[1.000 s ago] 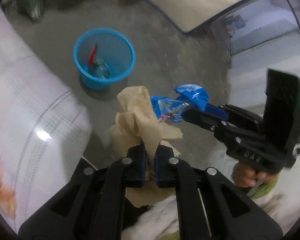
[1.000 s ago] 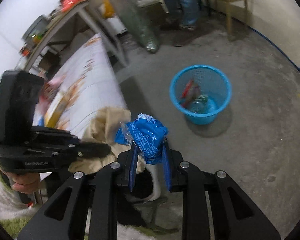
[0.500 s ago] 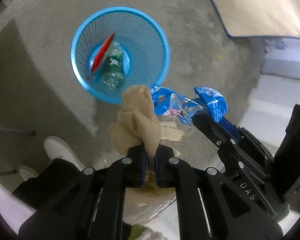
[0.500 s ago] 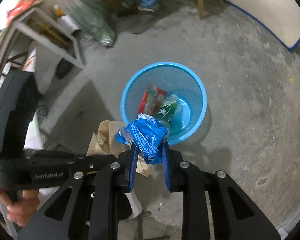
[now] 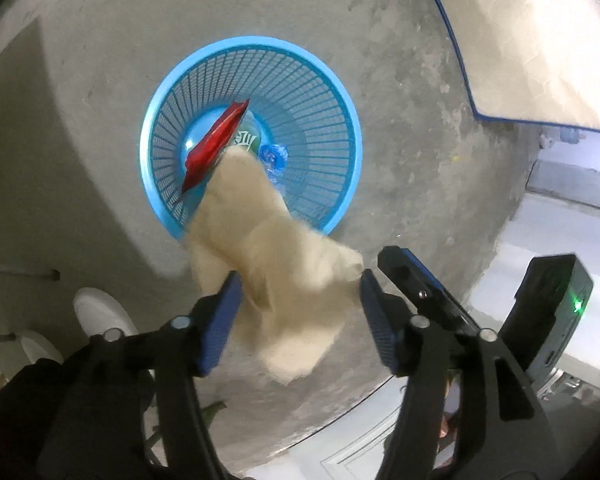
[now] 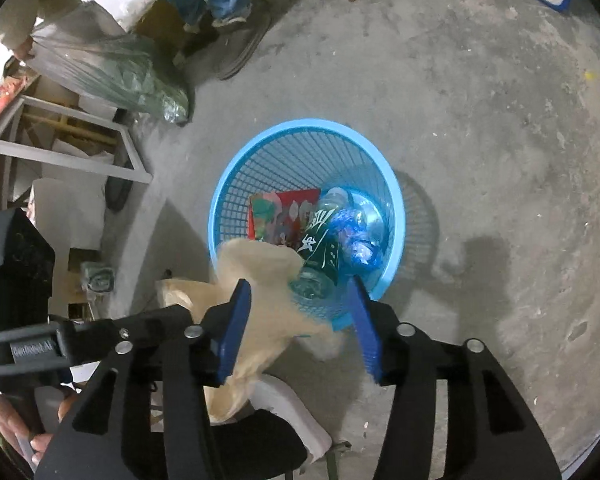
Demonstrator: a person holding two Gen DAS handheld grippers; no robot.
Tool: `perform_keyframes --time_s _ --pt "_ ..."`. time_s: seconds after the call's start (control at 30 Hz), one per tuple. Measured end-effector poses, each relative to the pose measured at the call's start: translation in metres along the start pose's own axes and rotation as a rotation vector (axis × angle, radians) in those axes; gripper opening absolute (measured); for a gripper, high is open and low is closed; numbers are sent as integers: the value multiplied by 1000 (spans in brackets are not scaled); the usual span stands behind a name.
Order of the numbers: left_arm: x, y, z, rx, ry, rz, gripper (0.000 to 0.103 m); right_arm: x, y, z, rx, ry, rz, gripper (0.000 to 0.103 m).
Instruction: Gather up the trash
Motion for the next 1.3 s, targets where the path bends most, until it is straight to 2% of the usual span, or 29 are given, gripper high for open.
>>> perform_keyframes --time_s 0.2,0.3,0.43,0.57,0.67,0.87,1.07,1.2,1.3 --pt "-14 12 -7 13 3 -19 63 -32 11 5 6 -46 -62 53" --pt "-38 25 -11 46 20 -59 63 -53 23 12 -29 -67 -101 53" --pt "-70 39 -11 61 24 -122 63 -60 40 21 -91 -48 -114 53" --pt "-107 67 -11 140 6 -160 62 -35 58 28 -141 -20 -55 54" --pt "-134 101 -7 206 21 -164 62 6 67 36 -202 50 17 59" --pt "-179 191 11 339 112 -120 62 83 55 44 -276 184 159 59" --pt "-189 254 24 363 251 -34 62 137 34 40 -236 286 298 59" --pt "-186 276 32 391 275 -26 62 161 27 32 -215 337 348 47" --pt "-191 285 48 379 281 -50 62 170 27 26 -209 343 368 31"
Point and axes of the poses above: each gripper's, at about its wrist camera, not at the fingertips, and x roughly the way its jaws point, z to its left, y to its underside, the point moved 3 cm from there along x, roughly the way its jaws point, and after that the axes turned 2 degrees about -z, right-handed, at the moved point
